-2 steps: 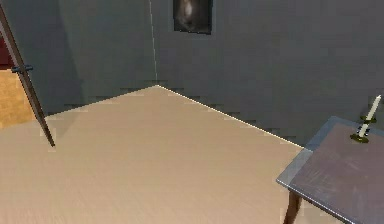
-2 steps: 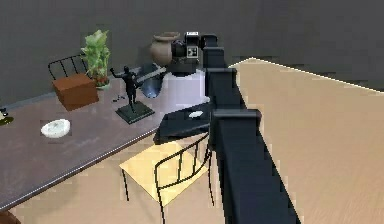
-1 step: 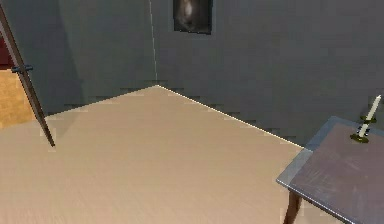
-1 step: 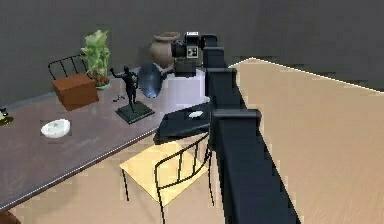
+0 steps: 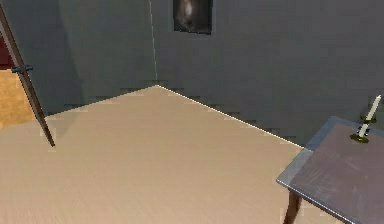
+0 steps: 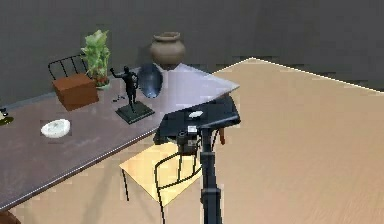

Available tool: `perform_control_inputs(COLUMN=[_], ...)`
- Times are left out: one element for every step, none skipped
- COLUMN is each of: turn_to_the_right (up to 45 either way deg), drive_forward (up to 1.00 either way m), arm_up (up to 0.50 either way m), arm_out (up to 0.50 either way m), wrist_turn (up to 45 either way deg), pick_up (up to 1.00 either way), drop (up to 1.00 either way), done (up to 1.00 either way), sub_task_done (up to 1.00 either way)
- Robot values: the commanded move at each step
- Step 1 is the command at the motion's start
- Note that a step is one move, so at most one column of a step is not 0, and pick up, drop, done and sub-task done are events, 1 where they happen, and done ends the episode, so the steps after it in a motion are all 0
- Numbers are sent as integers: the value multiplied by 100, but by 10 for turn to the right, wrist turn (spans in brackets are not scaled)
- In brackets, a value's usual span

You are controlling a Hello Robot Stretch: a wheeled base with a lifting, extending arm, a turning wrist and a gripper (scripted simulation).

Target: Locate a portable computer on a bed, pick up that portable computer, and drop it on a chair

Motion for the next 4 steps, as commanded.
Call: perform_control_inputs(turn_to_the_right=[0, 0, 0, 0], drive_forward=[0, 0, 0, 0], arm_up=[0, 10, 22, 0], arm_out=[0, 0, 0, 0], wrist_turn=[0, 0, 0, -450], pick_up=[100, 0, 0, 0], drop=[0, 0, 0, 0], done=[0, 0, 0, 0], sub_task_done=[0, 0, 0, 0])
